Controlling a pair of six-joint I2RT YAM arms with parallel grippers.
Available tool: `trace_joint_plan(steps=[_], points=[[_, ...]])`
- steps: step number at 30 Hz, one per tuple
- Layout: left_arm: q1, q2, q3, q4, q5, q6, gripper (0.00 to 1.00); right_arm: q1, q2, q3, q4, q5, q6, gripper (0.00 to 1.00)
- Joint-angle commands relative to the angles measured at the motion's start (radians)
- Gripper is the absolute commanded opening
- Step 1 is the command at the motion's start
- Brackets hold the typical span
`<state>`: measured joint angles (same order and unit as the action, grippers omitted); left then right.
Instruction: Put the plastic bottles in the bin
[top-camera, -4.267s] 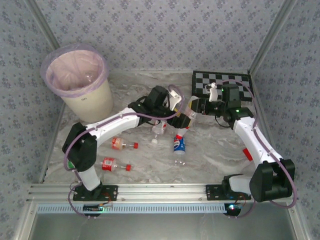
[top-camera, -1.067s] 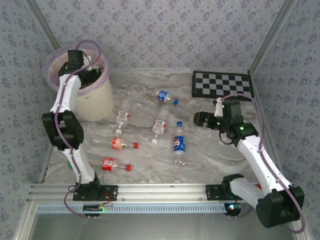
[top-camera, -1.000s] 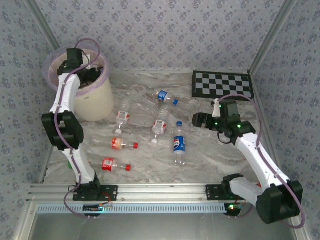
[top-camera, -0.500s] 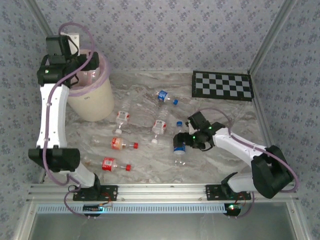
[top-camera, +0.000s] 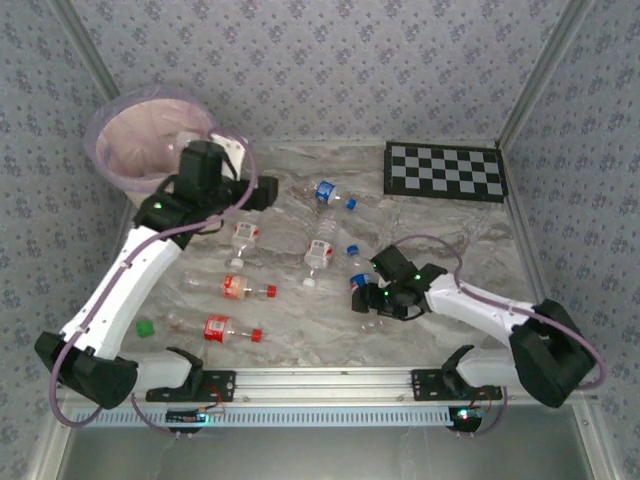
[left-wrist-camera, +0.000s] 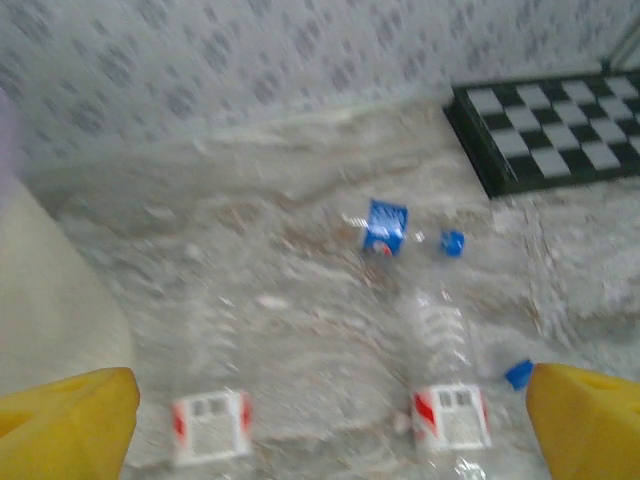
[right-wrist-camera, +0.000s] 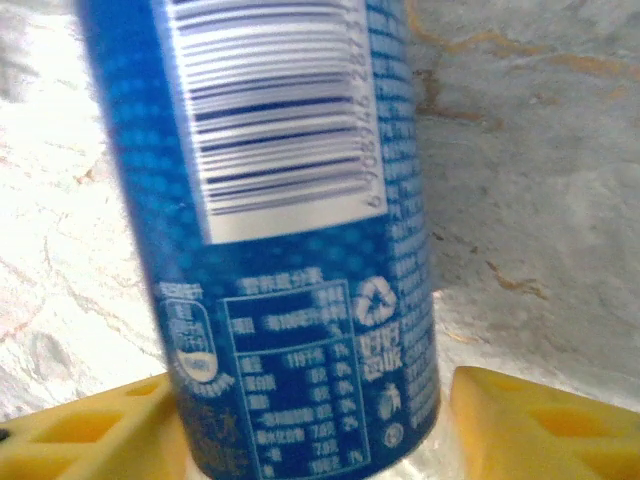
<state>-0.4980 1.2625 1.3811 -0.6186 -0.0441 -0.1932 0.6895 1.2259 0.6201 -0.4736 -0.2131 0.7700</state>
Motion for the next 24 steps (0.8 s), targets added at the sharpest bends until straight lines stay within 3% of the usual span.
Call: trace_joint_plan(steps=[1, 5, 10, 14, 17, 21, 24], points=[[-0.1, -0.015, -0.049, 0.103, 0.013, -0.126, 0.99, -0.038, -0.071, -0.02, -0.087, 0.029, 0.017, 0.59], [-0.186, 0.034, -0.054, 0.17, 0.033, -0.171, 0.99, -0.165, -0.128, 0.044, -0.181, -0.002, -0.048, 0.51], [-0.191, 0.11, -0.028, 0.227, 0.079, -0.208, 0.99, -0.334, -0.129, 0.151, -0.221, -0.069, -0.186, 0.44], [-0.191, 0.133, -0.054, 0.312, 0.135, -0.252, 0.99, -0.39, -0.125, 0.204, -0.216, -0.13, -0.281, 0.43], [-0.189, 0.165, -0.074, 0.411, 0.26, -0.321, 0.99, -0.396, -0.145, 0.238, -0.133, -0.198, -0.343, 0.43], [-0.19, 0.212, 0.014, 0.351, 0.393, -0.355, 0.99, -0.391, -0.149, 0.279, 0.074, -0.297, -0.371, 0.44], [-0.19, 0.197, -0.027, 0.445, 0.472, -0.409, 0.99, -0.369, -0.147, 0.266, 0.239, -0.328, -0.363, 0.43]])
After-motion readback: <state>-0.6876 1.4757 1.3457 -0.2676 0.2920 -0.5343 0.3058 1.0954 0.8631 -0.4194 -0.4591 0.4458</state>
